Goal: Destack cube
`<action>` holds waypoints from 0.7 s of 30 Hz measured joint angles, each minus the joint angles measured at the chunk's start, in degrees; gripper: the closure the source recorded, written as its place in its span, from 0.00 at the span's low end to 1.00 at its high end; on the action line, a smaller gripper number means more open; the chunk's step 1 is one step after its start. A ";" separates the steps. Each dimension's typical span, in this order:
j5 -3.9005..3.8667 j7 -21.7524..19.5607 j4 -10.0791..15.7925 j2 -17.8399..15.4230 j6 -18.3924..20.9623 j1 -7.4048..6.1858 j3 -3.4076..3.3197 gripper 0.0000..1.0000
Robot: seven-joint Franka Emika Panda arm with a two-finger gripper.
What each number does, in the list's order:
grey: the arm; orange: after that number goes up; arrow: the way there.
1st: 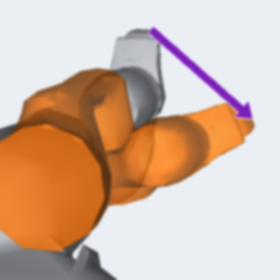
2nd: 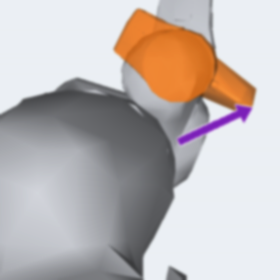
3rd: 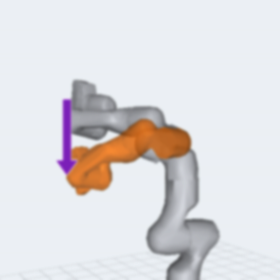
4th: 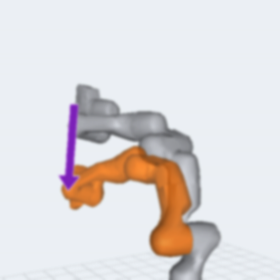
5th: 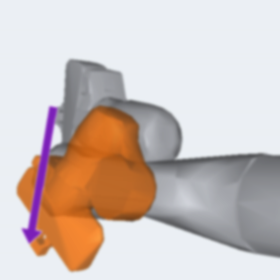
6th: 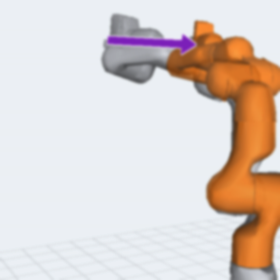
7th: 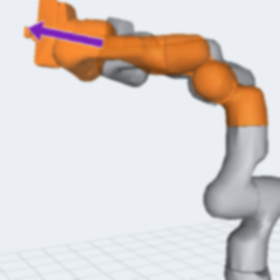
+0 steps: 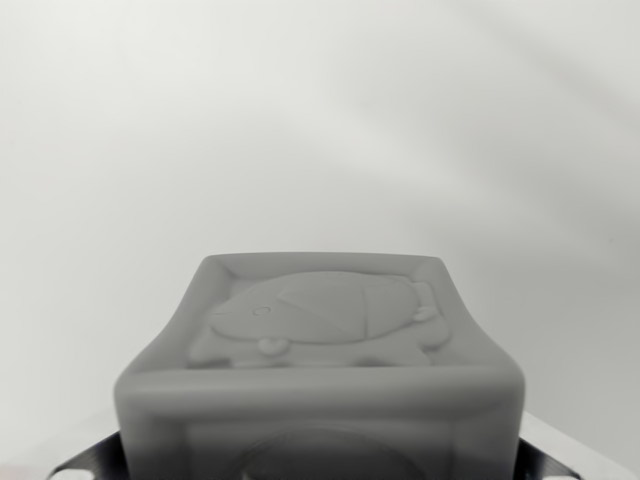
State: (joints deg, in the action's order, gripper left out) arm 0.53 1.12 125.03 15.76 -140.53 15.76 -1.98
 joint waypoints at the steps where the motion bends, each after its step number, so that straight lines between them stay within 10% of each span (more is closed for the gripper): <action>1: 0.01 0.16 -0.06 0.06 0.00 0.09 -0.01 1.00; 21: 0.26 1.77 -0.49 6.11 -5.60 1.05 0.05 1.00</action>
State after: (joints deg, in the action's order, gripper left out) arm 0.79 2.88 124.54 21.87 -146.13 16.81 -1.92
